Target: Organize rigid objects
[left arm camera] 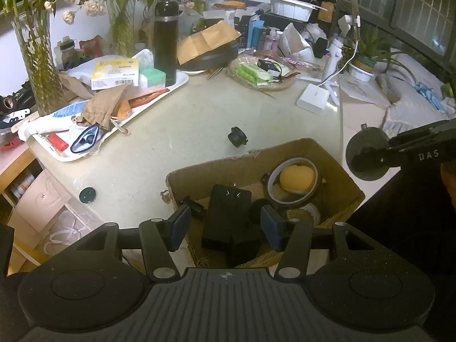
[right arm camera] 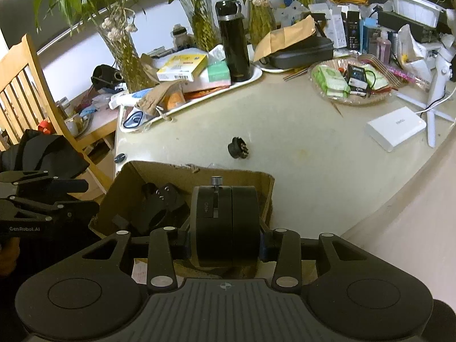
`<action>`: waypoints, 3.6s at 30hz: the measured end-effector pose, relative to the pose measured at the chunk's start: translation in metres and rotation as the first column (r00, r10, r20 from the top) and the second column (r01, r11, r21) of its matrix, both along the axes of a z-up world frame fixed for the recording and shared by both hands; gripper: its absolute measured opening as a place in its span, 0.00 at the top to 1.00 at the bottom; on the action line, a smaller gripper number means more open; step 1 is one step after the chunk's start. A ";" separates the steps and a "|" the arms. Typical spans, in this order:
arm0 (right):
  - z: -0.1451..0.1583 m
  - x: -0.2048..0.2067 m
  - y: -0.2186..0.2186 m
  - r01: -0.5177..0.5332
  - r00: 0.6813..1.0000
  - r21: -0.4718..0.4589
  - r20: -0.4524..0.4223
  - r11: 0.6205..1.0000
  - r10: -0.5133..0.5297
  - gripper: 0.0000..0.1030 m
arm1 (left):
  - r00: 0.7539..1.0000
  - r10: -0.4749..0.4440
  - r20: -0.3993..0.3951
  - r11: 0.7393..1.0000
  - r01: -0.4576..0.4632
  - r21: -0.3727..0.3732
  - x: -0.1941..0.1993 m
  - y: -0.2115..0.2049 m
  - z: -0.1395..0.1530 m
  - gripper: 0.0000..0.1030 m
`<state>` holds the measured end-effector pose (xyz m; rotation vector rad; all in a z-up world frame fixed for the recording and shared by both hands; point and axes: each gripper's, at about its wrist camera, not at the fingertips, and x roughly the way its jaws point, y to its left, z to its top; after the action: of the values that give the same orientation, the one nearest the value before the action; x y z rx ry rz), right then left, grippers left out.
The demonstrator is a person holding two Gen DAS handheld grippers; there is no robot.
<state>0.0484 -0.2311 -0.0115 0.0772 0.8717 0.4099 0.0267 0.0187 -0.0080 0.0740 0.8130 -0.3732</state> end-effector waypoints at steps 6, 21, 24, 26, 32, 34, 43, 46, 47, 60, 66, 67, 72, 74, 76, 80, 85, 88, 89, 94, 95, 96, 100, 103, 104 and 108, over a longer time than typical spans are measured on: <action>-0.002 0.008 0.010 -0.014 1.000 -0.006 -0.009 1.000 0.014 0.58 | 1.000 -0.001 -0.011 1.000 0.001 0.001 0.001 0.000 -0.002 0.48; 0.011 0.037 0.046 -0.066 0.994 0.025 0.090 0.998 0.063 0.21 | 1.000 0.011 -0.021 1.000 -0.011 0.000 0.002 0.003 -0.003 0.48; 0.007 0.036 0.045 -0.061 0.995 0.002 0.079 0.998 0.061 0.13 | 1.000 0.012 -0.024 1.000 -0.012 0.002 0.003 0.003 -0.003 0.48; 0.003 0.034 0.043 -0.061 0.995 -0.017 0.072 0.998 0.063 0.07 | 1.000 0.010 -0.024 1.000 -0.010 0.004 0.003 0.003 -0.003 0.48; -0.004 0.029 0.032 -0.041 0.997 -0.032 0.062 0.999 0.043 0.00 | 1.000 -0.001 -0.024 1.000 0.001 0.018 0.003 -0.001 -0.004 0.48; -0.005 0.028 0.028 -0.032 0.997 -0.032 0.063 0.999 0.034 0.00 | 1.000 -0.005 -0.023 1.000 0.005 0.022 0.003 -0.002 -0.004 0.48; -0.006 0.030 0.022 -0.009 0.998 -0.026 0.062 1.000 0.011 0.00 | 1.000 -0.010 -0.019 0.999 0.011 0.031 0.004 -0.005 -0.003 0.48; -0.003 0.031 0.023 -0.009 0.997 -0.041 0.071 0.999 0.012 0.00 | 1.000 -0.022 -0.008 0.999 0.022 0.037 0.004 -0.007 -0.002 0.48; -0.002 0.032 0.023 -0.005 0.997 -0.045 0.076 0.999 0.009 0.00 | 1.000 -0.026 -0.004 0.999 0.026 0.037 0.003 -0.008 -0.002 0.48; 0.035 0.058 0.010 0.051 0.990 -0.050 0.136 0.997 -0.044 0.00 | 0.996 -0.064 0.067 0.998 0.062 0.033 0.021 -0.028 0.018 0.48; 0.067 0.076 -0.002 0.074 0.981 -0.041 0.181 0.996 -0.065 0.00 | 0.988 -0.088 0.130 0.996 0.084 0.033 0.035 -0.041 0.042 0.48; 0.071 0.078 -0.003 0.078 0.980 -0.042 0.188 0.996 -0.068 0.00 | 0.987 -0.084 0.137 0.996 0.080 0.031 0.038 -0.042 0.046 0.48; 0.081 0.086 -0.006 0.100 0.975 -0.053 0.205 0.994 -0.088 0.00 | 0.984 -0.081 0.156 0.997 0.079 0.019 0.046 -0.047 0.054 0.48; 0.079 0.086 -0.006 0.097 0.975 -0.057 0.204 0.994 -0.084 0.00 | 0.984 -0.085 0.155 0.996 0.082 0.026 0.048 -0.048 0.054 0.48; 0.075 0.086 -0.006 0.095 0.977 -0.064 0.198 0.993 -0.080 0.00 | 0.985 -0.081 0.151 0.997 0.078 0.029 0.050 -0.047 0.052 0.48; 0.064 0.087 -0.003 0.084 0.980 -0.085 0.186 0.993 -0.067 0.00 | 0.989 -0.067 0.133 0.997 0.063 0.035 0.053 -0.042 0.045 0.48; 0.052 0.091 0.000 0.064 0.985 -0.091 0.167 0.994 -0.048 0.00 | 0.992 -0.051 0.113 0.998 0.046 0.042 0.055 -0.035 0.035 0.48; 0.044 0.095 0.003 0.046 0.987 -0.100 0.158 0.994 -0.029 0.00 | 0.994 -0.042 0.103 0.998 0.038 0.039 0.058 -0.030 0.029 0.48; 0.041 0.096 0.004 0.041 0.988 -0.101 0.154 0.994 -0.025 0.00 | 0.994 -0.039 0.101 0.999 0.035 0.040 0.058 -0.028 0.028 0.48; 0.025 0.104 0.006 0.027 0.993 -0.088 0.120 0.996 -0.017 0.00 | 0.995 -0.020 0.093 0.999 0.017 0.030 0.067 -0.021 0.020 0.48; 0.022 0.106 0.007 0.024 0.994 -0.088 0.112 0.996 -0.014 0.00 | 0.995 -0.017 0.095 0.999 0.014 0.030 0.068 -0.019 0.019 0.48; 0.019 0.108 0.008 0.022 0.995 -0.087 0.104 0.996 -0.013 0.00 | 0.995 -0.014 0.096 0.999 0.011 0.030 0.069 -0.018 0.017 0.48; 0.008 0.116 0.013 0.001 0.997 -0.092 0.073 0.996 0.006 0.00 | 0.995 -0.013 0.096 0.999 0.010 0.031 0.074 -0.015 0.011 0.48; -0.001 0.123 0.018 -0.017 0.999 -0.095 0.044 0.995 0.021 0.01 | 0.996 -0.020 0.091 1.000 0.018 0.023 0.078 -0.013 0.006 0.48; -0.003 0.125 0.020 -0.022 0.999 -0.096 0.039 0.995 0.025 0.01 | 0.996 -0.021 0.088 1.000 0.020 0.021 0.078 -0.012 0.003 0.48; -0.014 0.136 0.030 -0.041 0.999 -0.103 0.019 0.994 0.043 0.02 | 0.997 -0.023 0.073 1.000 0.022 0.008 0.080 -0.010 -0.005 0.48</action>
<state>0.1846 -0.2006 -0.0252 -0.0397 0.8729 0.4039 0.1069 0.0088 -0.0135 0.1027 0.7421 -0.3866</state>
